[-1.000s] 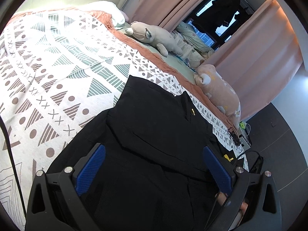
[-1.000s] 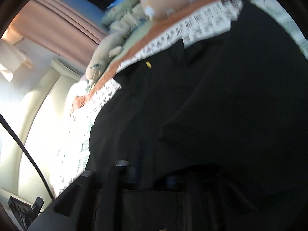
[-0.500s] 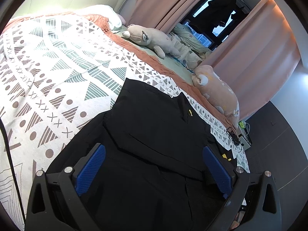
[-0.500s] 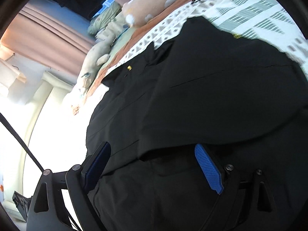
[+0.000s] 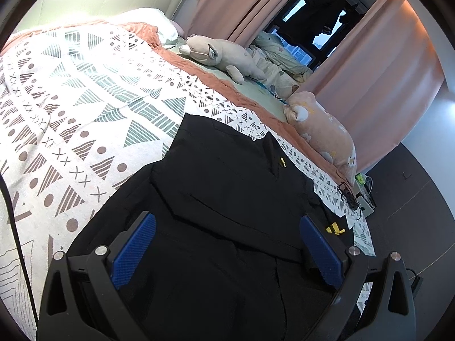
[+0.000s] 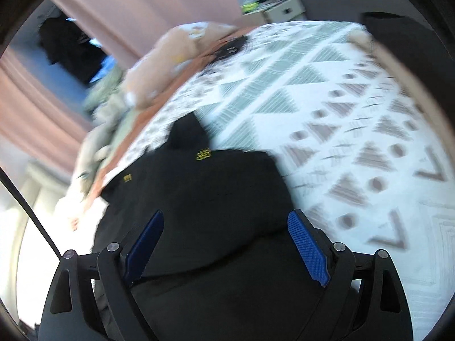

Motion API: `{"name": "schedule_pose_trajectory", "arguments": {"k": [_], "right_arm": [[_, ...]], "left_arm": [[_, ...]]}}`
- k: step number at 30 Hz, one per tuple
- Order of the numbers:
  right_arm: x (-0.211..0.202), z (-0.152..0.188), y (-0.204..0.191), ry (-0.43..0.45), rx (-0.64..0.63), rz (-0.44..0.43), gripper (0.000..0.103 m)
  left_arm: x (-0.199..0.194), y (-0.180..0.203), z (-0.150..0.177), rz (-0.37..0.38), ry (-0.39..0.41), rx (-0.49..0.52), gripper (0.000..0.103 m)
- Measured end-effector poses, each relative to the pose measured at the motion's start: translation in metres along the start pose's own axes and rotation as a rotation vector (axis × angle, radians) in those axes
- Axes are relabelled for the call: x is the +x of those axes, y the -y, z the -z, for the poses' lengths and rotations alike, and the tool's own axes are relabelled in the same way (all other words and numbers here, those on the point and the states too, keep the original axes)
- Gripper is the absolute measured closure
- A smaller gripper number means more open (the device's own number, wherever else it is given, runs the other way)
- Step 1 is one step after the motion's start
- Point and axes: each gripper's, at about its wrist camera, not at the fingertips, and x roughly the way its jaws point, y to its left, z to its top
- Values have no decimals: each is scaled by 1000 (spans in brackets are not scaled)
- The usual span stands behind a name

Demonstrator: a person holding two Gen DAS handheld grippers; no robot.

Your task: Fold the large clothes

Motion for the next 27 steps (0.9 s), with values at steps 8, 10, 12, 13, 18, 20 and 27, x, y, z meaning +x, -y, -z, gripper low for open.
{"name": "schedule_pose_trajectory", "arguments": {"k": [8, 10, 12, 13, 18, 20, 27], "right_arm": [[8, 15, -4, -90, -35, 54, 15], [24, 30, -22, -121, -52, 60, 15], [37, 35, -33, -153, -78, 52, 15], [43, 44, -24, -166, -96, 53, 19], [55, 47, -25, -170, -148, 80, 68], [49, 40, -34, -121, -179, 86, 74], [6, 52, -82, 28, -272, 22, 86]], "left_arm": [[7, 6, 6, -30, -16, 41, 0], [8, 6, 6, -39, -14, 42, 0], [9, 6, 7, -45, -13, 44, 0], [10, 6, 7, -48, -14, 46, 0], [12, 6, 7, -53, -20, 56, 0], [11, 6, 6, -51, -19, 55, 0], [0, -6, -4, -25, 1, 15, 0]]}}
